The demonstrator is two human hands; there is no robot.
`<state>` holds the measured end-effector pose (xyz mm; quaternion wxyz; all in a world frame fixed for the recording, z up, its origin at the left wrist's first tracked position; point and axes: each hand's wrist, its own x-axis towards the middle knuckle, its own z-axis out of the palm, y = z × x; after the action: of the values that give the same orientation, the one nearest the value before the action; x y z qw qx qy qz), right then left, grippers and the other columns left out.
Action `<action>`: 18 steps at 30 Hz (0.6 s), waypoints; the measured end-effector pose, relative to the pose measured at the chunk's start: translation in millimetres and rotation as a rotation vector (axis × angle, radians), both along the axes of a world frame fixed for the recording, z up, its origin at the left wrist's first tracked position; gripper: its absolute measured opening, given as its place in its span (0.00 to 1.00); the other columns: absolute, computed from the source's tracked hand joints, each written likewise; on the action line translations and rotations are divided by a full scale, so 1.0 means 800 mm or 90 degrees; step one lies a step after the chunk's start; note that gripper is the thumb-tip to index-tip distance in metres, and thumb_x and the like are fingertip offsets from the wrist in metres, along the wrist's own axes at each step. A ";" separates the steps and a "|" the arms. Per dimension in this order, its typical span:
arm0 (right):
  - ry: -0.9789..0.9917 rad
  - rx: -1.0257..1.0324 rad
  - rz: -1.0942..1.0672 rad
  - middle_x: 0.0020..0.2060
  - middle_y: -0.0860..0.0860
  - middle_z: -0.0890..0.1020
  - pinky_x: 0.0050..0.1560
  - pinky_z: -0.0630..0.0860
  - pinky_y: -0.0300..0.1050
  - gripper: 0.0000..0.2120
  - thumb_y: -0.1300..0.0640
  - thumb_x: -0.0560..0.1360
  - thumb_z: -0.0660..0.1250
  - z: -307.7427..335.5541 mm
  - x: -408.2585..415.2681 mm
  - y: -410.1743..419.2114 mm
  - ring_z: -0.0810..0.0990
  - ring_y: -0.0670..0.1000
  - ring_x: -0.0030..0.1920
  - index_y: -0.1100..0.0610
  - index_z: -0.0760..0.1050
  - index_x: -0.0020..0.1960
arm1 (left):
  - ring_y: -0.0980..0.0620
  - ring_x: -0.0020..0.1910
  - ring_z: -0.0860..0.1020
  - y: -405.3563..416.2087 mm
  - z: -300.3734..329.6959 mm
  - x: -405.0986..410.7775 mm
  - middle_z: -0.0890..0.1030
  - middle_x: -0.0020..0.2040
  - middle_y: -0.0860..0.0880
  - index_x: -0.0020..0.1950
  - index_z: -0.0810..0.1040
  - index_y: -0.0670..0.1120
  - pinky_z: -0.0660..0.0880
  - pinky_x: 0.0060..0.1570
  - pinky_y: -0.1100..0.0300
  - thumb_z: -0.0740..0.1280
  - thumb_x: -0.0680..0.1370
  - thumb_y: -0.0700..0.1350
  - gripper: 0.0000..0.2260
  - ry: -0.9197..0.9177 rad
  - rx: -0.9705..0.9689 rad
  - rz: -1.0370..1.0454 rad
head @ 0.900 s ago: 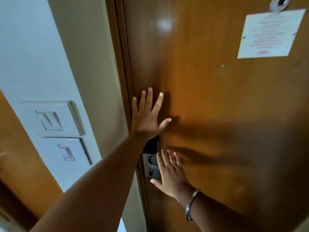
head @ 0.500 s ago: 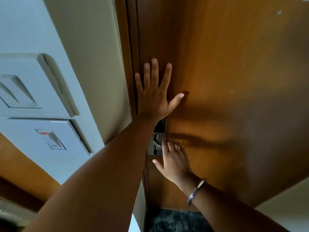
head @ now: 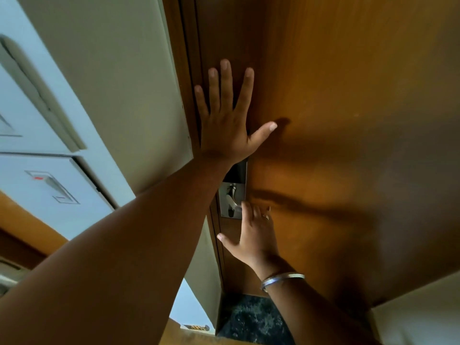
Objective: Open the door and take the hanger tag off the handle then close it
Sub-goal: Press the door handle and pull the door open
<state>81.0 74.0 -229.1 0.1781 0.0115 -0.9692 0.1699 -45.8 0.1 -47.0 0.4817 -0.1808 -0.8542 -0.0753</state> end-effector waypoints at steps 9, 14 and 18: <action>-0.086 0.053 0.097 0.59 0.51 0.81 0.56 0.78 0.48 0.33 0.29 0.71 0.66 0.055 0.008 0.024 0.80 0.54 0.57 0.53 0.73 0.65 | 0.31 0.77 0.54 -0.003 0.002 0.022 0.59 0.78 0.31 0.79 0.58 0.43 0.46 0.73 0.32 0.56 0.76 0.73 0.43 -0.018 0.000 0.020; -0.083 0.164 0.140 0.51 0.51 0.83 0.51 0.77 0.48 0.27 0.32 0.73 0.65 0.084 0.037 0.031 0.80 0.52 0.50 0.53 0.76 0.57 | 0.35 0.79 0.46 -0.008 0.006 0.064 0.50 0.80 0.33 0.81 0.49 0.46 0.40 0.74 0.35 0.54 0.76 0.72 0.43 -0.091 -0.016 0.028; -0.059 0.157 0.152 0.53 0.52 0.81 0.53 0.76 0.47 0.25 0.34 0.76 0.64 0.078 0.064 0.030 0.80 0.52 0.51 0.53 0.72 0.61 | 0.37 0.79 0.41 -0.021 0.014 0.091 0.44 0.81 0.35 0.82 0.43 0.48 0.33 0.73 0.39 0.55 0.77 0.71 0.43 -0.113 -0.044 0.027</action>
<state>132.4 97.7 -166.5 0.1089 0.1405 -0.9816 0.0700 26.7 -16.8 -35.7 0.3994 -0.1718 -0.8991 -0.0516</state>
